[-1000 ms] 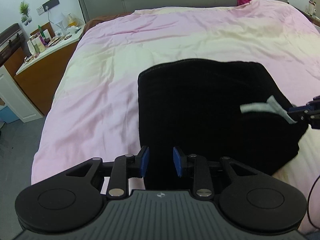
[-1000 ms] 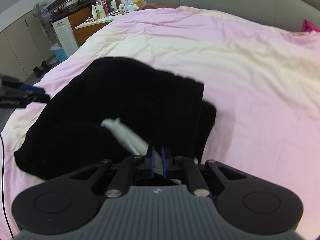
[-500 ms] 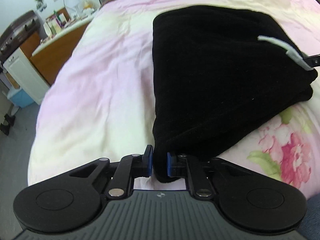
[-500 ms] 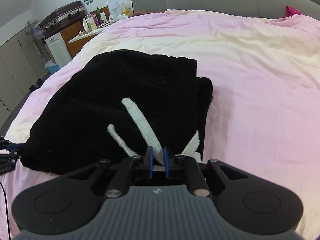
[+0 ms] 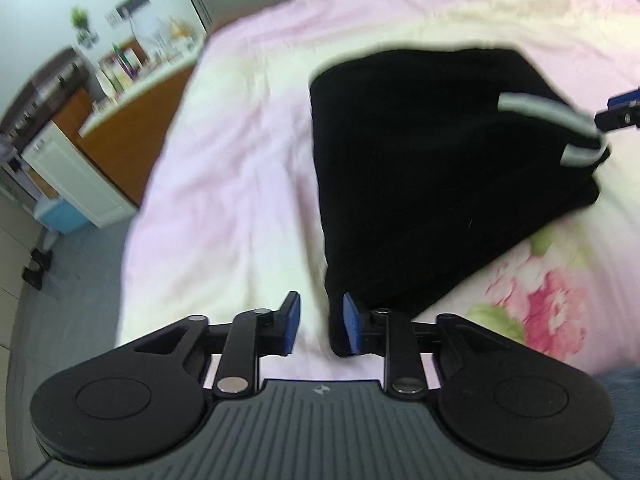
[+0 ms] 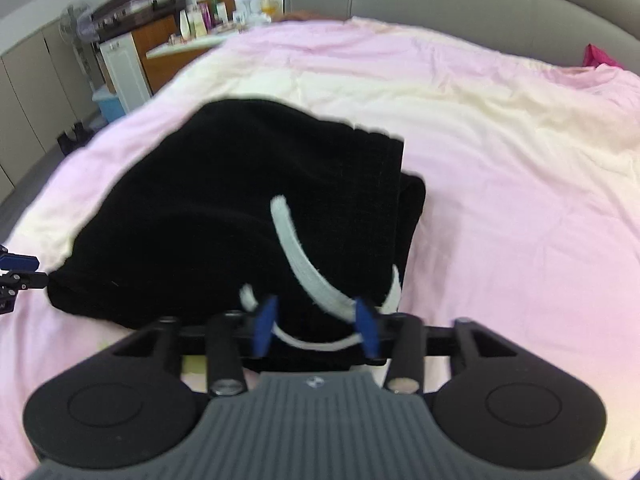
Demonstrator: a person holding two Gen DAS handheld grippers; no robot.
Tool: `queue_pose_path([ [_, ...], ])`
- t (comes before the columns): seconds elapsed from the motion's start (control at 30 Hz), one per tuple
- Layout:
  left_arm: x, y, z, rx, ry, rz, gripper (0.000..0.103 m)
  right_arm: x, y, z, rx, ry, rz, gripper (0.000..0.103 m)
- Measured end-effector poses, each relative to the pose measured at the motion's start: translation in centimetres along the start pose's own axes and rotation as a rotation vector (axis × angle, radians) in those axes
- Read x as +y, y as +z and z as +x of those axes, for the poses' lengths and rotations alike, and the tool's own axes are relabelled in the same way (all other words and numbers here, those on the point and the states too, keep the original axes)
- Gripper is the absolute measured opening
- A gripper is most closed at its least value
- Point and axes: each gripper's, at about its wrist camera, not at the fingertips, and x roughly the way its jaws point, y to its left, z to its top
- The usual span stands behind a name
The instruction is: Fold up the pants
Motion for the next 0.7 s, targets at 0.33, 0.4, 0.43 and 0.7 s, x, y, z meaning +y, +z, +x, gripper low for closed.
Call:
queue_pose_path([
  [0.33,-2.9,4.1,-17.6,-0.371,0.102,-0.129,0.075,1.5,1.5,-17.7,-0.295,-0.003,0.008,0.091],
  [0.4,-4.2,4.1,-20.0,-0.428,0.135,-0.153,0.084,1.8,0.8,-20.9,-0.349,-0.010,0.012,0.096],
  [0.43,-4.8,3.8,-21.2,-0.453,0.142,-0.162,0.090,2.0,0.4,-22.5,-0.374,-0.022,0.015,0.098],
  [0.7,-9.7,-0.3,-25.9,-0.588,0.143,-0.235,0.096,4.1,-6.3,-32.7,-0.546,-0.137,0.022,0.098],
])
